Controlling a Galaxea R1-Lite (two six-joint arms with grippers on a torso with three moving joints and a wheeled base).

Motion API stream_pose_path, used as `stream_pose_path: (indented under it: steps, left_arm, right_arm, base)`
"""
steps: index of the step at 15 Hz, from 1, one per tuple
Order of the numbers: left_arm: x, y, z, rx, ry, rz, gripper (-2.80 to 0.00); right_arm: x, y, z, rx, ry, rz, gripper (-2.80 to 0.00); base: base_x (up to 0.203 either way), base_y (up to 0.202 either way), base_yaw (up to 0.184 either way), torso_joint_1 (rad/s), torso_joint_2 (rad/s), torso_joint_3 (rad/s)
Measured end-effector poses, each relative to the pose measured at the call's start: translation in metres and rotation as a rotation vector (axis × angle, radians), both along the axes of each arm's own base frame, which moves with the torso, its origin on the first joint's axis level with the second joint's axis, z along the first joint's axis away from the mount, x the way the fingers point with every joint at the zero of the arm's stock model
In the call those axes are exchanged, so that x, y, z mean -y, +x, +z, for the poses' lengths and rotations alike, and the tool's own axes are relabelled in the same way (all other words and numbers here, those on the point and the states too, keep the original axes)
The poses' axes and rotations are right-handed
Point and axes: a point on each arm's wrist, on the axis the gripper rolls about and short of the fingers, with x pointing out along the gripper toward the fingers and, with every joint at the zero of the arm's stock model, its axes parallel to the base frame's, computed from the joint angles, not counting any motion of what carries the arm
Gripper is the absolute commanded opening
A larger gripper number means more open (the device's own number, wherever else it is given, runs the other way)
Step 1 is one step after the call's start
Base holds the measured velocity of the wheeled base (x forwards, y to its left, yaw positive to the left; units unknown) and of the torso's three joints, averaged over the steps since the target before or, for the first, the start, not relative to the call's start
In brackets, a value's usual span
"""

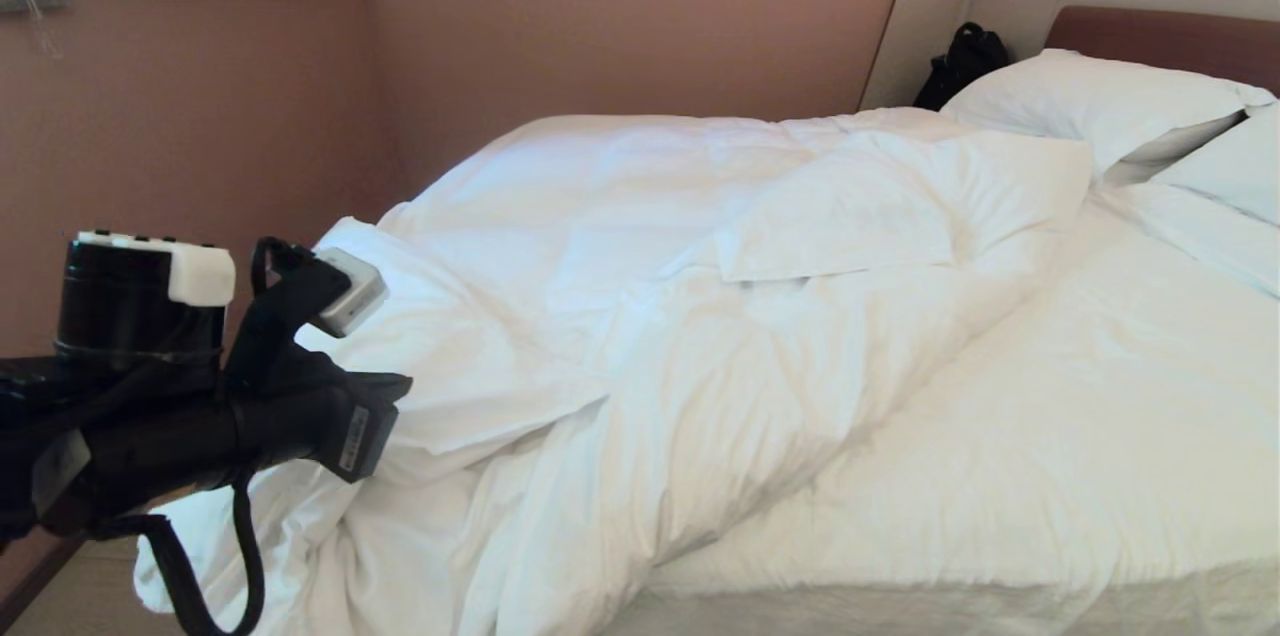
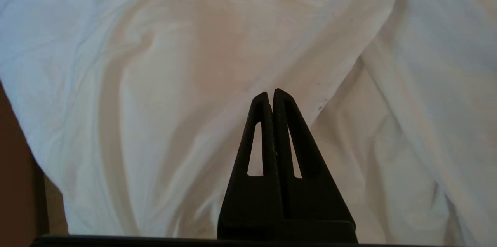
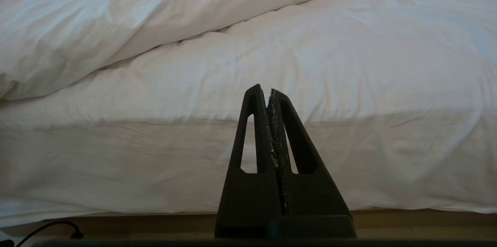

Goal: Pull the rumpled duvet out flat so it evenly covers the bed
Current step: Flatten the corners of the folded blanket

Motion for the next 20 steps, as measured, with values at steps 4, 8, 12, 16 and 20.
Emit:
stream_pose_path:
  steps: [4, 8, 12, 16, 20]
  left_arm:
    - [0.013, 0.007, -0.018, 0.069, 0.03, -0.063, -2.8]
    - [0.025, 0.012, -0.034, 0.082, 0.044, -0.11, -2.8]
    - [0.033, 0.011, -0.041, 0.085, 0.125, -0.168, 0.0]
    - [0.041, 0.018, -0.037, 0.12, 0.185, -0.208, 0.0]
    - [0.057, 0.03, -0.038, 0.145, 0.239, -0.237, 0.0]
  right_arm:
    - [0.0, 0.0, 0.0, 0.0, 0.0, 0.0, -2.8]
    - [0.0, 0.0, 0.0, 0.001, 0.0, 0.0, -2.8]
    - [0.0, 0.0, 0.0, 0.001, 0.0, 0.0, -2.8]
    - [0.0, 0.0, 0.0, 0.0, 0.0, 0.0, -2.8]
    - [0.0, 0.0, 0.0, 0.0, 0.0, 0.0, -2.8]
  base:
    - [0.0, 0.0, 0.0, 0.0, 0.0, 0.0]
    - [0.0, 0.0, 0.0, 0.0, 0.0, 0.0]
    - [0.0, 0.0, 0.0, 0.0, 0.0, 0.0]
    - [0.0, 0.0, 0.0, 0.0, 0.0, 0.0]
    - [0.0, 0.0, 0.0, 0.0, 0.0, 0.0]
